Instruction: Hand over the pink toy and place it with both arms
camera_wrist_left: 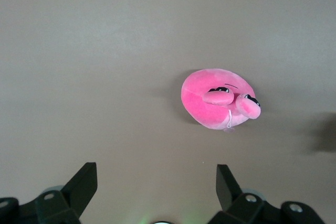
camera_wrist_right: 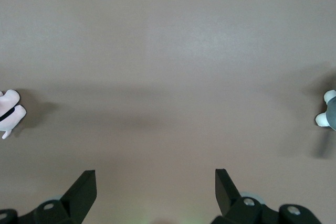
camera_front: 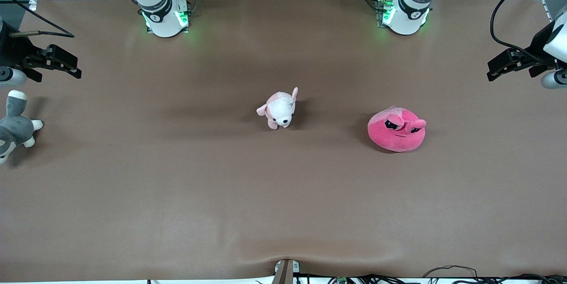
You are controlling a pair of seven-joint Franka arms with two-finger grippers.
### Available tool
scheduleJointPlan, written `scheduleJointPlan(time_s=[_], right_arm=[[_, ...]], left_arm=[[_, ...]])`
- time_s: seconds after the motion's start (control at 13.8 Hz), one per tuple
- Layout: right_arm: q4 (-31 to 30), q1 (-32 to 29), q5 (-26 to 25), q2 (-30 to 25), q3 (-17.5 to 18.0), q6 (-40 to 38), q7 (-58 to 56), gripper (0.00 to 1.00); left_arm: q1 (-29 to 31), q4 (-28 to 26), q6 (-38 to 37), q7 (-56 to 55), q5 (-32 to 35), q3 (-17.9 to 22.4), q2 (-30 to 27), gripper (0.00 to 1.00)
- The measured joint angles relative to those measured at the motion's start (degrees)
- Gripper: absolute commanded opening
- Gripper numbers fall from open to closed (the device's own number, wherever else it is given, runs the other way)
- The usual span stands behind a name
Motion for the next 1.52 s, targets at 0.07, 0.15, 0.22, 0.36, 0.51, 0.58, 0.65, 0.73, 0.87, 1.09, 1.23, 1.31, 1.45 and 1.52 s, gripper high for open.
scheduleJointPlan(time_s=[0.07,0.15,0.22,0.36,0.51,0.58,0.65,0.73,0.87,1.09,1.23,1.31,1.45,1.52], right_arm=[[0.0,0.0,0.0,0.0,0.0,0.0,0.0,1.0],[0.0,0.0,0.0,0.0,0.0,0.0,0.0,1.0],[0.0,0.0,0.0,0.0,0.0,0.0,0.0,1.0],[0.0,0.0,0.0,0.0,0.0,0.0,0.0,1.0],[0.0,-0.1,0.0,0.1,0.0,0.0,0.0,1.0],[0.0,-0.1,0.0,0.1,0.0,0.0,0.0,1.0],[0.0,-0.1,0.0,0.1,-0.1,0.0,0.0,1.0],[0.0,-0.1,0.0,0.1,-0.1,0.0,0.0,1.0],[0.0,-0.1,0.0,0.2,-0.1,0.0,0.0,1.0],[0.0,-0.2,0.0,0.2,-0.1,0.0,0.0,1.0],[0.0,-0.2,0.0,0.2,-0.1,0.0,0.0,1.0],[0.0,-0.2,0.0,0.2,-0.1,0.0,0.0,1.0],[0.0,-0.2,0.0,0.2,-0.1,0.0,0.0,1.0],[0.0,-0.2,0.0,0.2,-0.1,0.0,0.0,1.0]], left_arm=[[0.0,0.0,-0.6,0.0,0.0,0.0,0.0,1.0],[0.0,0.0,-1.2,0.0,0.0,0.0,0.0,1.0],[0.0,0.0,-1.5,0.0,0.0,0.0,0.0,1.0],[0.0,0.0,-1.5,0.0,0.0,0.0,0.0,1.0],[0.0,0.0,-1.6,0.0,0.0,0.0,0.0,1.0],[0.0,-0.1,-1.7,0.0,0.0,0.0,0.1,1.0],[0.0,-0.1,-1.8,0.0,0.0,0.0,0.1,1.0],[0.0,-0.2,-1.8,0.0,0.0,0.0,0.2,1.0],[0.0,-0.2,-1.8,0.0,0.0,0.0,0.2,1.0],[0.0,-0.3,-1.8,0.0,0.0,0.0,0.3,1.0],[0.0,-0.6,-1.8,0.0,0.0,0.0,0.3,1.0],[0.0,-0.7,-1.8,0.0,0.0,0.1,0.3,1.0],[0.0,-0.9,-1.9,0.0,0.0,0.1,0.3,1.0],[0.0,-1.0,-1.9,0.0,0.0,0.1,0.3,1.0]])
